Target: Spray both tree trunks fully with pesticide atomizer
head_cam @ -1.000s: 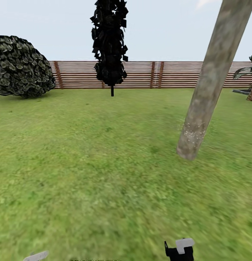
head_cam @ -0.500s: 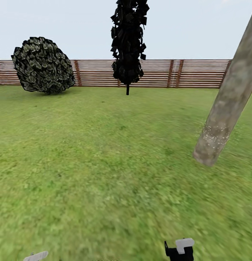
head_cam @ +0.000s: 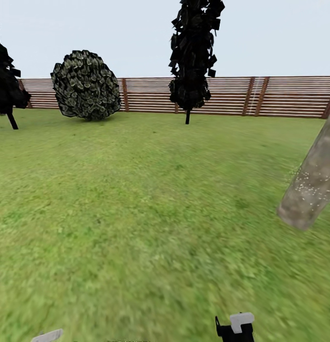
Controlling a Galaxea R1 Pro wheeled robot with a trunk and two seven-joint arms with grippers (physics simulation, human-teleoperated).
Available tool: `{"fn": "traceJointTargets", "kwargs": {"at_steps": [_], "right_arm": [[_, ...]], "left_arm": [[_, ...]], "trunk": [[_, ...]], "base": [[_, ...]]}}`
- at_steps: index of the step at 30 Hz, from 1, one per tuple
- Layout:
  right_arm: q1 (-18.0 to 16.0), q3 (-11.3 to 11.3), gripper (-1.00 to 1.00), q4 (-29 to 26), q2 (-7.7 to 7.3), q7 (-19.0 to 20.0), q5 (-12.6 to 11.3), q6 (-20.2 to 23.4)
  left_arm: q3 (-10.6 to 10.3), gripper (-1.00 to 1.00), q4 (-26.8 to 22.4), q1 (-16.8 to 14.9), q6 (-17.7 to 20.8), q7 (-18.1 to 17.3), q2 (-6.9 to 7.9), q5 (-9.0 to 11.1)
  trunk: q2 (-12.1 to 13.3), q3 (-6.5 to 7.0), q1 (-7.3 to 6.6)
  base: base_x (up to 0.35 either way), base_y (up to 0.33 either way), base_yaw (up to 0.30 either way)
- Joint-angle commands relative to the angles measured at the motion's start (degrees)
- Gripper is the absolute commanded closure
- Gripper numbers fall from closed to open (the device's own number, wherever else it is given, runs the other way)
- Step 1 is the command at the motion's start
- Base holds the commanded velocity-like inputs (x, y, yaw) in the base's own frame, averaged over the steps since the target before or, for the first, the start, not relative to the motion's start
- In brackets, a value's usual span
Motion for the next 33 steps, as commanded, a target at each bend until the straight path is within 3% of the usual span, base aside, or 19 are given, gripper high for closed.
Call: {"fn": "traceJointTargets", "kwargs": {"at_steps": [1,33], "right_arm": [[0.0,-0.2,-1.00,0.0,0.01,-0.4,0.6,-0.1],[0.0,-0.2,-1.00,0.0,0.01,-0.4,0.6,-0.1]], "left_arm": [[0.5,1.00,0.0,-0.1,-0.2,-0.3,-0.01,-0.4],[0.3,1.00,0.1,-0.1,-0.2,-0.4,-0.18,-0.5]], "trunk": [[0.0,-0.05,-0.01],[0.0,-0.05,-0.01]], "base": [[0.000,0.000,0.280],[0.000,0.000,0.279]]}}
